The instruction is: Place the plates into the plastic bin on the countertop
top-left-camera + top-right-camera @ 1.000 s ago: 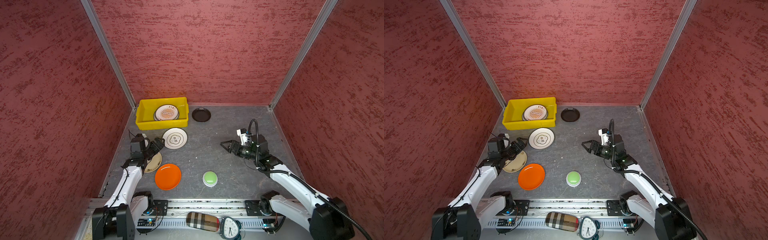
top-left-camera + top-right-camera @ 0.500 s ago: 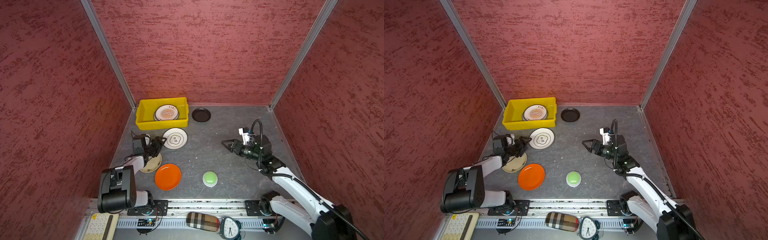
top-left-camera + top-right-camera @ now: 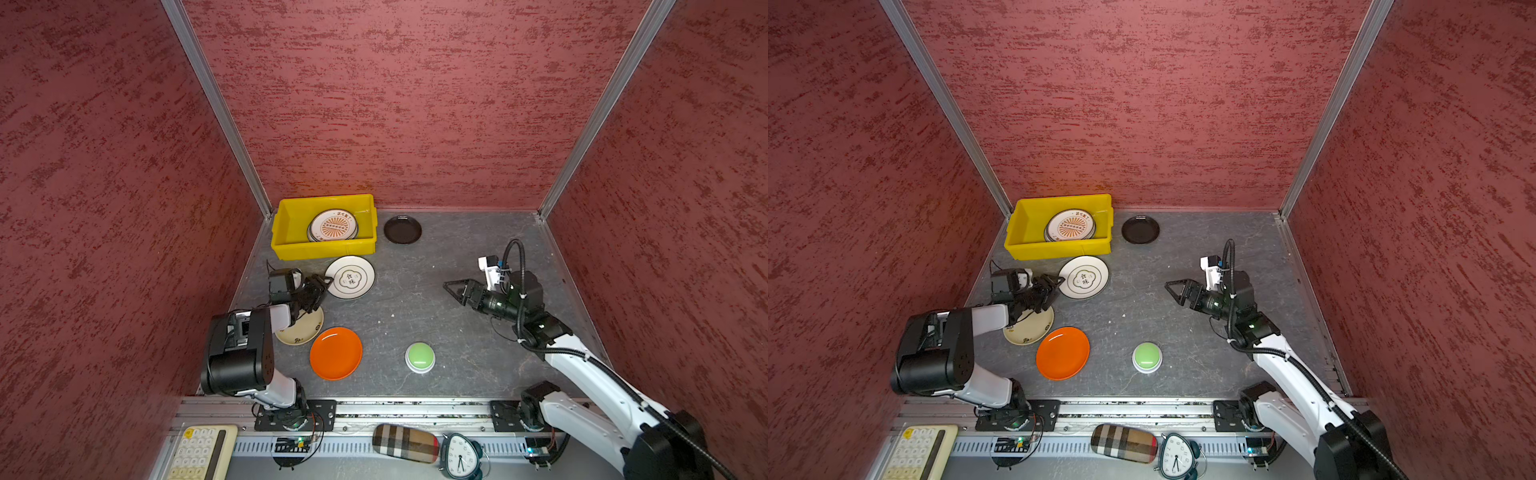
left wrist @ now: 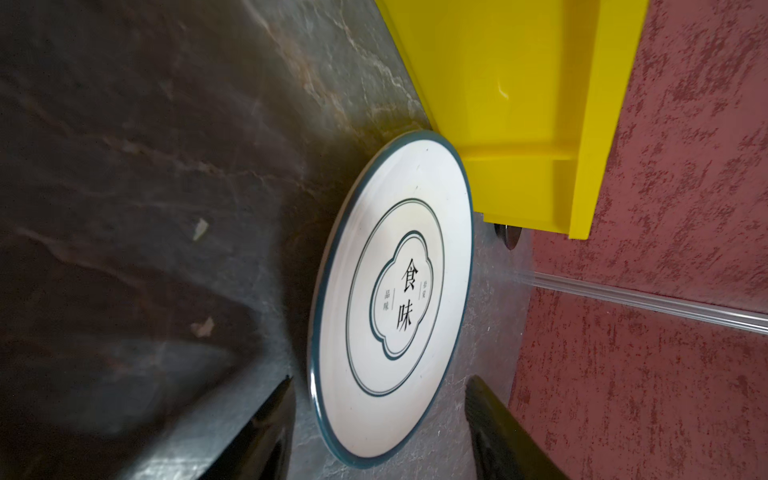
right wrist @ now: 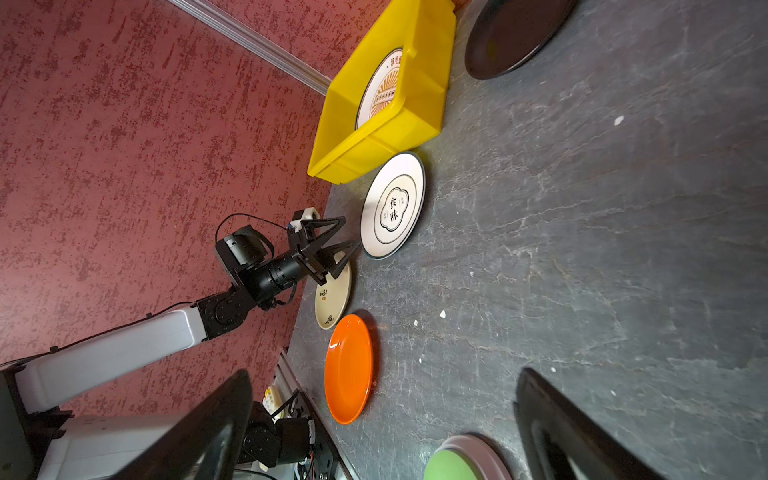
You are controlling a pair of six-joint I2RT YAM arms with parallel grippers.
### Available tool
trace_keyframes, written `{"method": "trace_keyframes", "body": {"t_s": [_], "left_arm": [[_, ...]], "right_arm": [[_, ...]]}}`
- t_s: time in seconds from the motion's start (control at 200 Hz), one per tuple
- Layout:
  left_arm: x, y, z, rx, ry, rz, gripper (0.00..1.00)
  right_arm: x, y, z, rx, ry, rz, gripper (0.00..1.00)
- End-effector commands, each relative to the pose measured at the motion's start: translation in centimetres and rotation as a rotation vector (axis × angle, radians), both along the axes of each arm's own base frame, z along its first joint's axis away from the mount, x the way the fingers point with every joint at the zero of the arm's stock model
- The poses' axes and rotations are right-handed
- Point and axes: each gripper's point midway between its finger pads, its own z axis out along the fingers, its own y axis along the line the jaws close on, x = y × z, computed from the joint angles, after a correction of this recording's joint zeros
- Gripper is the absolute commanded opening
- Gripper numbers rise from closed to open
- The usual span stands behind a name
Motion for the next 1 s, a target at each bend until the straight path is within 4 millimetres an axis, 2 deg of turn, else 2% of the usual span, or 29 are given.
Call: {"method": "trace_keyframes", "body": {"t_s": [0.0, 0.2, 0.346, 0.446, 0.671, 0.872, 0.997], "left_arm": [[1.1, 0.5, 0.4, 0.004, -0.034, 0.010, 0.61], [1.4, 0.5, -1.3, -0.022, 0.008, 0.015, 0.58], [1.7, 0.3, -1.8, -0.040, 0.002, 0.016, 0.44], [1.8, 0.3, -2.2, -0.045, 0.013, 0.014, 0.40], [1.8, 0.3, -1.9, -0.028, 0.005, 0.002, 0.23], [2.1, 0.2, -1.5, -0.014, -0.003, -0.020, 0.21], [2.0, 0.2, -1.3, -0.009, -0.002, -0.020, 0.15]], "right_arm": [[0.3, -0.4, -0.2, -0.021, -0.012, -0.020, 0.99], [0.0, -0.9, -0.3, -0.032, -0.019, -0.040, 0.99], [-0.1, -1.3, -0.3, -0.049, -0.023, -0.059, 0.99], [-0.2, -1.5, -0.3, -0.050, -0.026, -0.065, 0.99], [-0.5, -1.8, -0.5, -0.050, -0.021, -0.080, 0.99], [-0.8, -2.0, -1.0, -0.049, -0.015, -0.088, 0.99], [-0.9, -2.1, -0.9, -0.043, -0.020, -0.096, 0.99]]}}
